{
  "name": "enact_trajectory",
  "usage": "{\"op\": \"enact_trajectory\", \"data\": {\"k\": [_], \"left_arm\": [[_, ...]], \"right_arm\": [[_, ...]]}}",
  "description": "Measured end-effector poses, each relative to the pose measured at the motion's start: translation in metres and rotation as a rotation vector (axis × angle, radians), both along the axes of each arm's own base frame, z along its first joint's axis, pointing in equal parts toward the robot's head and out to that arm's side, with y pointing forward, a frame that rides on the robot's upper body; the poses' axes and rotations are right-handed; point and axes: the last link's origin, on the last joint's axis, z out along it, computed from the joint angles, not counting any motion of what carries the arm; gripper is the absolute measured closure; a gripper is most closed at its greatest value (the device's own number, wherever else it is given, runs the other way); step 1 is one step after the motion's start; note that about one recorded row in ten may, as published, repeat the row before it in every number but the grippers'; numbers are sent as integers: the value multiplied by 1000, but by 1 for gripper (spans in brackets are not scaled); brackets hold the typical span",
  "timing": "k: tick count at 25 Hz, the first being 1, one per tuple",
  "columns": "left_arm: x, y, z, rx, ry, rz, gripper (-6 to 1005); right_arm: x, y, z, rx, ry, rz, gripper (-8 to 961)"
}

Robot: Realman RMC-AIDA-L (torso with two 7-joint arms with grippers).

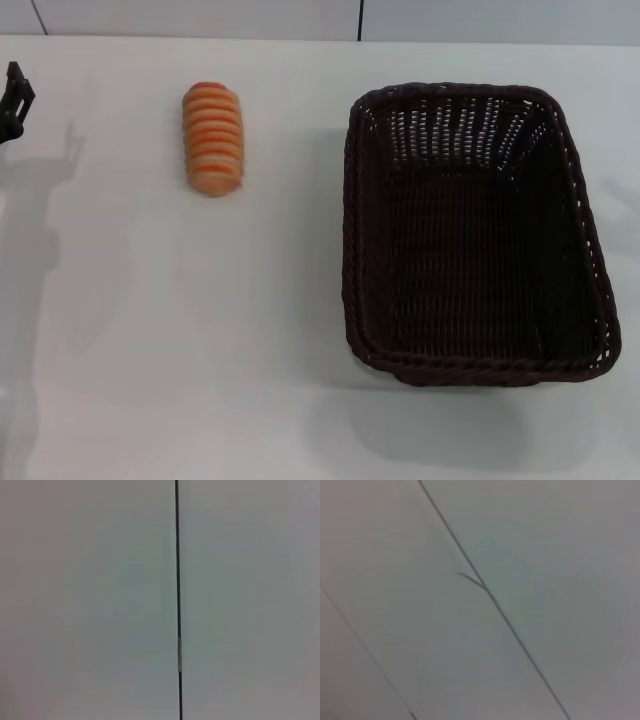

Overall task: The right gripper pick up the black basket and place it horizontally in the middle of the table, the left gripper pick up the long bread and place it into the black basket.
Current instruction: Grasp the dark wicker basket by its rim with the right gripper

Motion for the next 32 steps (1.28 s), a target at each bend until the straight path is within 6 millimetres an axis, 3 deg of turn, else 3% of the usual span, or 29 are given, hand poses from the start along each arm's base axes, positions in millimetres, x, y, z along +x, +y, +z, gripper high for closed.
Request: {"op": "enact_trajectory", "data": {"k": [3,4,8,11,28,32], "left_arm": [[1,2,-1,-7,-1,2,152],[2,3,-1,-8,-1,0,152],[2,5,-3,-19,-2,6,152],[2,5,-3,-19,-3,6,152],[1,4,-4,-23,-2,7,153],[2,4,-4,-23,-2,4,153]], "right_arm": [[30,1,-4,-53,9,-88,140],[30,1,-4,-53,9,-88,140],[62,5,-14,-102,41,-172,141],[70,10,-20,-130,33,-193,141],[82,65,-82,-380,-16,-197,144],[80,70,-90,-442,-68,-174,163]]}}
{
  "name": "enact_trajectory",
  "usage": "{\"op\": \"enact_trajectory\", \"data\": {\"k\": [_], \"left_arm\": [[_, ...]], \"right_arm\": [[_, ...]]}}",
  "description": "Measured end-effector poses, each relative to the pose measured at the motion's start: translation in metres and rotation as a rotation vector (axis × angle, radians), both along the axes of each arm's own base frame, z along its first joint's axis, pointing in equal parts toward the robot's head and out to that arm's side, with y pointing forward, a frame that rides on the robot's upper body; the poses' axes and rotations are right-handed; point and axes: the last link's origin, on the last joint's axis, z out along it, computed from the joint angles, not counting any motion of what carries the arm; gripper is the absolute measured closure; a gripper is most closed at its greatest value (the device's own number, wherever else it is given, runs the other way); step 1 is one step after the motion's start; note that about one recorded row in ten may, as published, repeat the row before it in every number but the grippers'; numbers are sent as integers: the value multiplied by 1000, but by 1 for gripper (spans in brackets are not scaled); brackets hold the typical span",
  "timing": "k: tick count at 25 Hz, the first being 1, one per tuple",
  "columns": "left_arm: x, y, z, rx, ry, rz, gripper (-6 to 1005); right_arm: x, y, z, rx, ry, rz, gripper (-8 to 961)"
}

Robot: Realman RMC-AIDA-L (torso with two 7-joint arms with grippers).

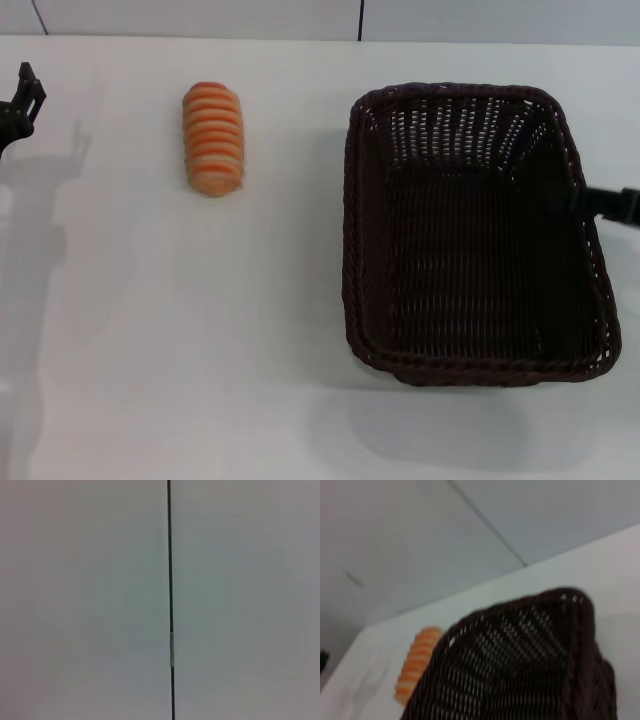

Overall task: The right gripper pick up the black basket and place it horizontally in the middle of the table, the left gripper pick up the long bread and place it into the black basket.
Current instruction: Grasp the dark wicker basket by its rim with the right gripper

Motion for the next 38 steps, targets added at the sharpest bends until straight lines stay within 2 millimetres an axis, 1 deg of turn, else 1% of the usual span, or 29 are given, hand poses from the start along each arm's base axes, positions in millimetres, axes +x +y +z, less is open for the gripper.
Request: {"op": "enact_trajectory", "data": {"k": [1,3,10,15,16,17,18,20,21,22,24,25,26,28,30,31,32,35,36,37,38], "left_arm": [[0,0,0,0,0,-1,153],[0,0,0,0,0,-1,152],[0,0,0,1,0,0,152],[0,0,0,1,0,1,153],[0,0,0,1,0,1,153],[0,0,0,1,0,1,153],[-1,-1,0,1,0,2,153],[-1,-1,0,1,0,3,152],[0,0,0,1,0,1,152],[0,0,0,1,0,1,152],[0,0,0,0,0,-1,152],[0,0,0,0,0,-1,152],[1,1,0,-1,0,-2,152],[1,0,-1,-2,-1,-2,153],[1,-1,-2,-3,-3,-1,153],[1,-2,-4,-8,-5,-4,153],[1,-2,-4,-9,-5,-4,153],[1,-3,-4,-11,-19,-6,153],[1,-3,-4,-10,-22,-6,153],[1,-3,-4,-10,-26,-7,153],[1,-3,-5,-10,-30,-7,153]], "right_arm": [[-2,1,-5,-32,-29,21,182],[-2,1,-8,-44,-45,29,220],[-6,0,-9,-55,-49,47,354],[-12,-1,-9,-54,-35,78,582],[-20,-4,-7,-63,-14,128,604],[-20,-4,-7,-63,-14,128,627],[-25,-5,-7,-73,-3,154,649],[-36,-5,-4,-99,6,212,669],[-48,-2,0,-135,-1,278,678],[-48,-2,0,-135,-1,278,688],[-65,3,2,-200,-19,361,698],[-65,3,2,-200,-19,361,698],[-73,8,3,-235,-51,397,699],[-76,10,2,-249,-72,407,699],[-83,17,2,-279,-123,435,700],[-90,22,2,-305,-161,463,700],[-90,22,2,-305,-161,463,700],[-102,30,-1,-332,-209,505,701],[-109,34,-5,-352,-247,536,701],[-109,34,-5,-352,-247,536,701],[-113,36,-7,-364,-270,552,702]]}}
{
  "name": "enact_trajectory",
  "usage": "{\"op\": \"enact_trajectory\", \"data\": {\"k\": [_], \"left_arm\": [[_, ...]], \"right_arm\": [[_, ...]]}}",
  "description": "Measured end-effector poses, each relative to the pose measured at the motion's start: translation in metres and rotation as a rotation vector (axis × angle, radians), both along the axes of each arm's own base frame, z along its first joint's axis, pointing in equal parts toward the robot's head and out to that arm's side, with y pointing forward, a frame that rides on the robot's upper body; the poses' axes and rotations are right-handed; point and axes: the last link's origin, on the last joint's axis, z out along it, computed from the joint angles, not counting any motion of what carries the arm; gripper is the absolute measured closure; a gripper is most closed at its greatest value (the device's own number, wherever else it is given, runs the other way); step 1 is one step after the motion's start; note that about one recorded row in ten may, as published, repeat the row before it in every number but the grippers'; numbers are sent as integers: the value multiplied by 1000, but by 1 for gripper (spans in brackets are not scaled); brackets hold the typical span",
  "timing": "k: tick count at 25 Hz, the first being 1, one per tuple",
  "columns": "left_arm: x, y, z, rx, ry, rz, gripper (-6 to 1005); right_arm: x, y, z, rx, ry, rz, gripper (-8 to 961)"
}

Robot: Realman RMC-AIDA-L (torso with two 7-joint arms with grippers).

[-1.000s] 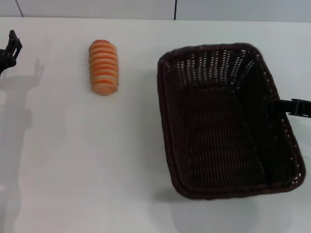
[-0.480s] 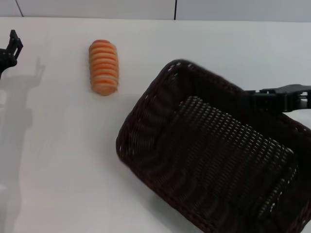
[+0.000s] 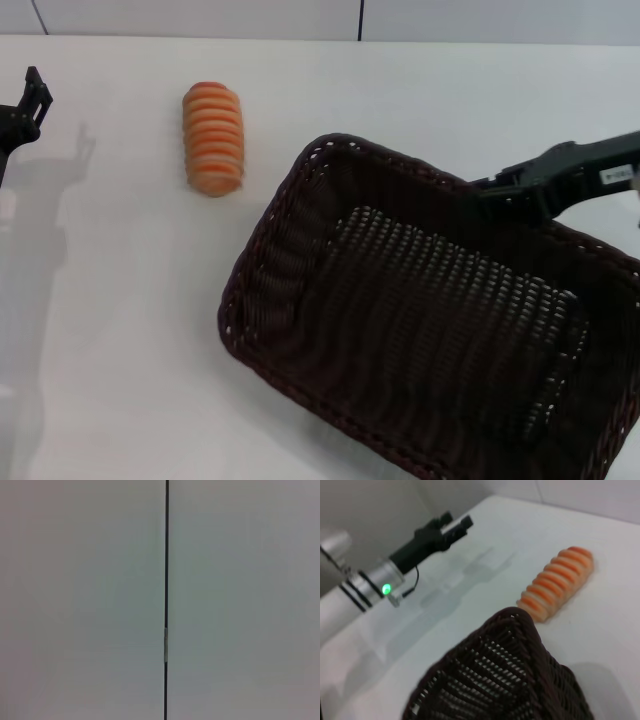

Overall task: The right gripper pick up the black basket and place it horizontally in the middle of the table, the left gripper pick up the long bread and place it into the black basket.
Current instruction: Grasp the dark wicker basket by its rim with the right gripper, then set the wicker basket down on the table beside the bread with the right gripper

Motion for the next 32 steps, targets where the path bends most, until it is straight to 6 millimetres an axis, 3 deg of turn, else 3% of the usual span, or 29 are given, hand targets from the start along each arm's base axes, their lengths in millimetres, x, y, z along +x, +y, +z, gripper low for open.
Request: {"op": "enact_trajectory", "data": {"k": [5,15,20,24,32], "left_arm": [[0,0,0,0,-4,-1,153],[3,3,0,0,-10,-9,152],[4,4,0,-1,-11,-12,153],[5,6,-2,-10,-14,-10,153],[6,8,-2,-12,-18,-8,153]], "right_arm": [[-12,9,-10,-5,-111,66,716],[-42,30,-8,40,-242,238,768],[-49,31,-14,33,-254,317,770],[-59,28,-32,15,-301,479,771],[-73,35,-39,44,-336,614,772]]}}
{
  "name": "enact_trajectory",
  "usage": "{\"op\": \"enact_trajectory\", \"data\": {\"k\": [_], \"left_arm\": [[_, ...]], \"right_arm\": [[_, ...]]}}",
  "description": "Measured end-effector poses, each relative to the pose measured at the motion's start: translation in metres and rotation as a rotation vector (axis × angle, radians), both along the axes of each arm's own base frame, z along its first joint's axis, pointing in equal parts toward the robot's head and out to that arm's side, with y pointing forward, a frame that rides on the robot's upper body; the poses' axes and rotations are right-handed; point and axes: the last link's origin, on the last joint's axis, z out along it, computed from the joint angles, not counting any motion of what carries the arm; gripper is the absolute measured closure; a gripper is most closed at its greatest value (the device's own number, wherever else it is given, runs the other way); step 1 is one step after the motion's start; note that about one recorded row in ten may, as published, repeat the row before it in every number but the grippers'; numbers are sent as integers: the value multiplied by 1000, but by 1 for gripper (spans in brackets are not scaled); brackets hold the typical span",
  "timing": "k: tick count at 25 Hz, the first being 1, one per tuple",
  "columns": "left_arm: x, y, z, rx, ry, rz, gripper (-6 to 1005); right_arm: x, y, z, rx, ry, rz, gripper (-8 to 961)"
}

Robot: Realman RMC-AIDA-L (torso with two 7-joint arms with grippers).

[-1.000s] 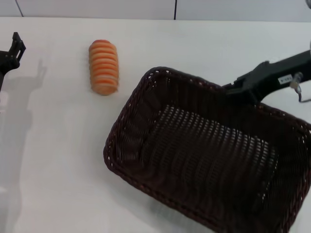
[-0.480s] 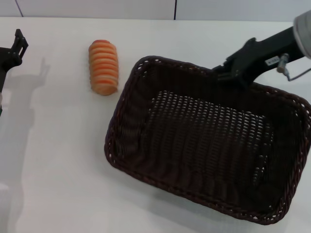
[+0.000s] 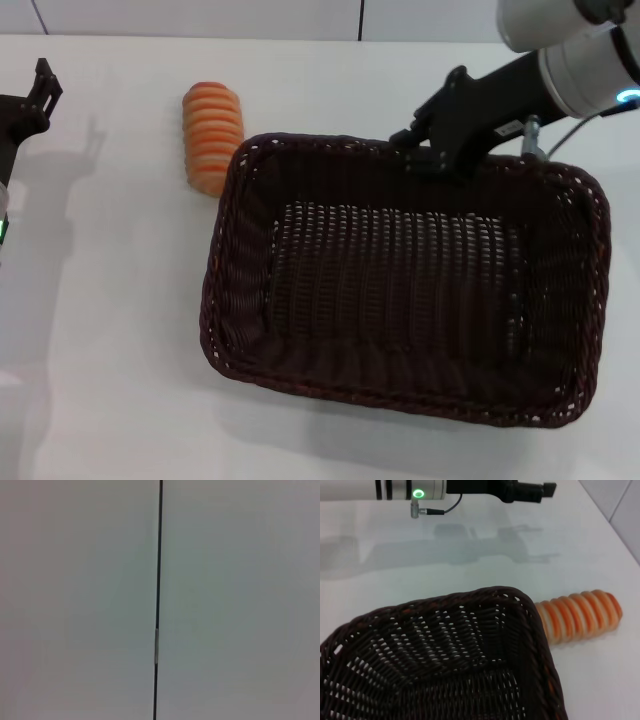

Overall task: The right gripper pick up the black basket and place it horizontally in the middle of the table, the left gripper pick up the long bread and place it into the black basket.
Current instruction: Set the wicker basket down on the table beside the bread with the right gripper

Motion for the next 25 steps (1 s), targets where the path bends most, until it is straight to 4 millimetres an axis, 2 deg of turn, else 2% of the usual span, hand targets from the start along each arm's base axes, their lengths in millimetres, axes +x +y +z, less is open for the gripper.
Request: {"op": "enact_trajectory", "data": {"k": [11,20,25], "left_arm": [[0,1,-1,-7,0,2,152],[1,2,-2,-14,-1,5,152],[1,4,-3,-22,-2,9,152]], "right_arm": [[-8,9,-24,9,-43,74,772],[-16,12,-27,30,-12,94,773],[-17,9,-37,25,-20,118,771]]}}
